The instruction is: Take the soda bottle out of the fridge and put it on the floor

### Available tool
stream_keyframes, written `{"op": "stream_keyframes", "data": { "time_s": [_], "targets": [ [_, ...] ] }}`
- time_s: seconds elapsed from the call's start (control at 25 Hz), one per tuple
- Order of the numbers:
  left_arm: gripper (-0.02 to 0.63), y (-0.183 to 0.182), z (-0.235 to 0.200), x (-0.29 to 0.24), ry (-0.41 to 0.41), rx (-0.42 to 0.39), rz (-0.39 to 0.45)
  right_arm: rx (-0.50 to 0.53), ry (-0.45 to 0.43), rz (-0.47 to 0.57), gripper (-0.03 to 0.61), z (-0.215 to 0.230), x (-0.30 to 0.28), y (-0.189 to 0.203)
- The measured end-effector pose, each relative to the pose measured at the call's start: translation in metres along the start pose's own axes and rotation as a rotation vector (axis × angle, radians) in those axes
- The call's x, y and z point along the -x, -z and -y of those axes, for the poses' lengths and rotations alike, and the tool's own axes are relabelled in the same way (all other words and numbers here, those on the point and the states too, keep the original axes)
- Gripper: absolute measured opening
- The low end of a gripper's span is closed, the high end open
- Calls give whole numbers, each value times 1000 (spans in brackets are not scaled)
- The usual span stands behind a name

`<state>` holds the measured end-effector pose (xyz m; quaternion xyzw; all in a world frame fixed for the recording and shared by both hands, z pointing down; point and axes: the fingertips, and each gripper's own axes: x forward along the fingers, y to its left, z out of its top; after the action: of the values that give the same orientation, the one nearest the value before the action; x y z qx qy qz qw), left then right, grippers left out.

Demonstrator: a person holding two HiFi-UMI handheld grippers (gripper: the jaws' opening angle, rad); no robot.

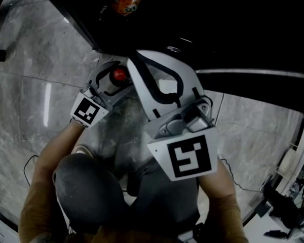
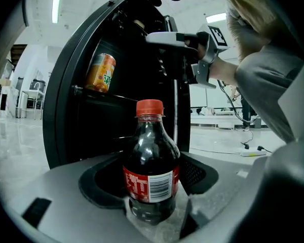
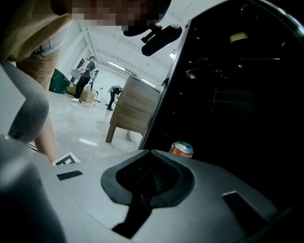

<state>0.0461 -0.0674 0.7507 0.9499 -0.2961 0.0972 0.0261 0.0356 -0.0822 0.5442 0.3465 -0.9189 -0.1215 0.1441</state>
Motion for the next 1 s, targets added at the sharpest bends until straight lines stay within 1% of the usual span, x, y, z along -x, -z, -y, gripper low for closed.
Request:
{"op": "stream_keyframes", "data": {
  "time_s": [0.16, 0.36, 0.64, 1.0],
  "targets": [
    [307, 24, -4, -7, -5, 14, -22, 19, 9, -7, 3, 3, -1, 3],
    [307, 46, -5, -9, -18, 70, -48, 33, 10, -20, 3, 3, -5, 8],
    [307, 64, -3, -11, -15, 83, -50, 37, 17, -38, 3, 6, -10, 15],
    [307, 75, -5, -8, -19, 76, -58, 37, 16, -31, 3, 6, -12, 16]
  ]
}}
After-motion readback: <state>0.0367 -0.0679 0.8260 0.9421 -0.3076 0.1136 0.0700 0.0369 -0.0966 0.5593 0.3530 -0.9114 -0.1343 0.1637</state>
